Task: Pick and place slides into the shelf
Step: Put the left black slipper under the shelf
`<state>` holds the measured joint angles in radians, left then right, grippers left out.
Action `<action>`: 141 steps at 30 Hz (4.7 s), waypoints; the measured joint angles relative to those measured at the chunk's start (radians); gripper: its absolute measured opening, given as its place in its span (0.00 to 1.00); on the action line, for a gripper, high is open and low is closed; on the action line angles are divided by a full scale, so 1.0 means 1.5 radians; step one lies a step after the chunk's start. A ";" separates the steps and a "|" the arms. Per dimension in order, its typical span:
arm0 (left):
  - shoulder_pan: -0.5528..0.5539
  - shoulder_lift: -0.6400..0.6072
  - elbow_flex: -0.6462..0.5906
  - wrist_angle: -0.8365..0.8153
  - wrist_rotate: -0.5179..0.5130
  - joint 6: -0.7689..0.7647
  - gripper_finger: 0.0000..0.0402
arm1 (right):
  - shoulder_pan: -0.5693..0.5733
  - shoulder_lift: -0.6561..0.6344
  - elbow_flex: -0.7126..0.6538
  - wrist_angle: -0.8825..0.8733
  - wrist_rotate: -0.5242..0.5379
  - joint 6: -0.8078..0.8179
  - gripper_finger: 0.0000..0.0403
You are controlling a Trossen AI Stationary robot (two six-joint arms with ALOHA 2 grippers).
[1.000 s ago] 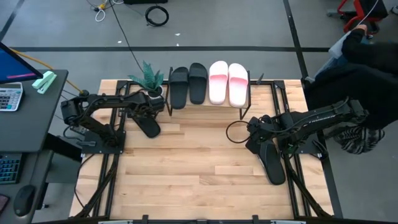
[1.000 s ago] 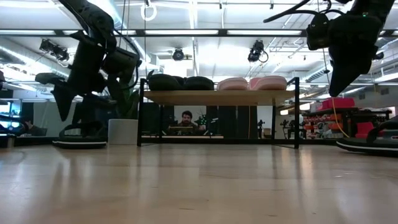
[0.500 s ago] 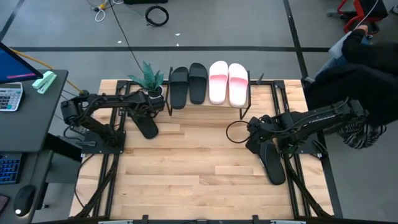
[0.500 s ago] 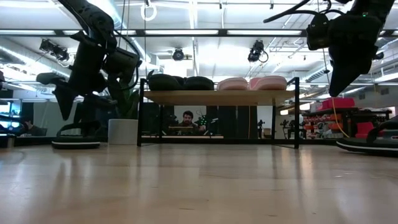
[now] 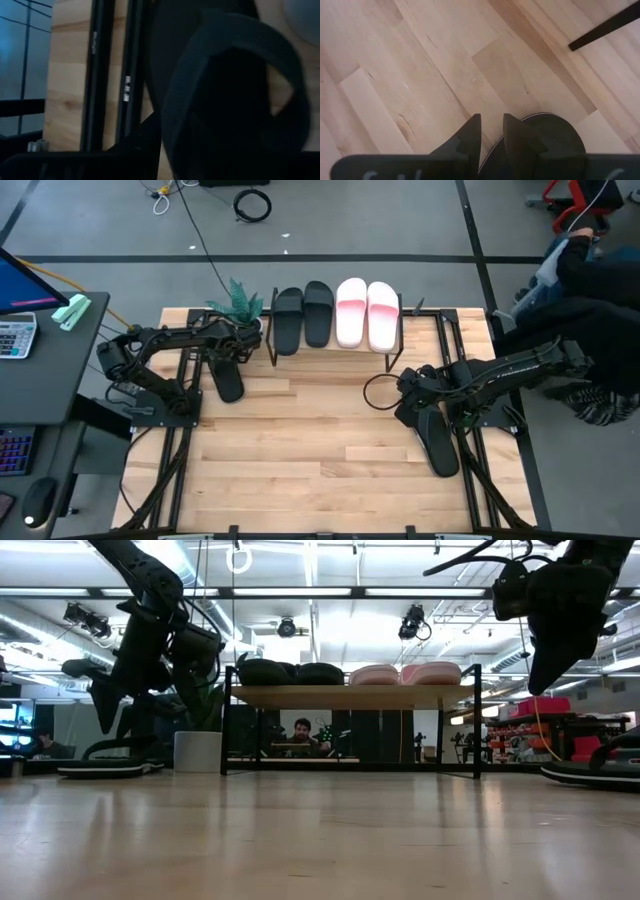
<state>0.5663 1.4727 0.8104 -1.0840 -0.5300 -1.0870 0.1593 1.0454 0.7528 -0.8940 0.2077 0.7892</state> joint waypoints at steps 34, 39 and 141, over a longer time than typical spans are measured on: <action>0.125 0.000 0.000 0.096 0.040 0.290 0.04 | 0.000 0.000 0.000 0.004 0.000 -0.004 0.22; 0.075 0.000 0.000 0.045 0.093 0.304 0.03 | 0.000 0.000 0.000 0.004 0.000 -0.005 0.22; -0.600 0.342 0.264 0.433 0.014 0.121 0.01 | 0.001 0.000 0.062 0.044 0.001 -0.087 0.22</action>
<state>-0.3342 1.9850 1.2060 -0.4346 -0.5083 -0.9054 0.1600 1.0452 0.8463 -0.8280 0.2085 0.6590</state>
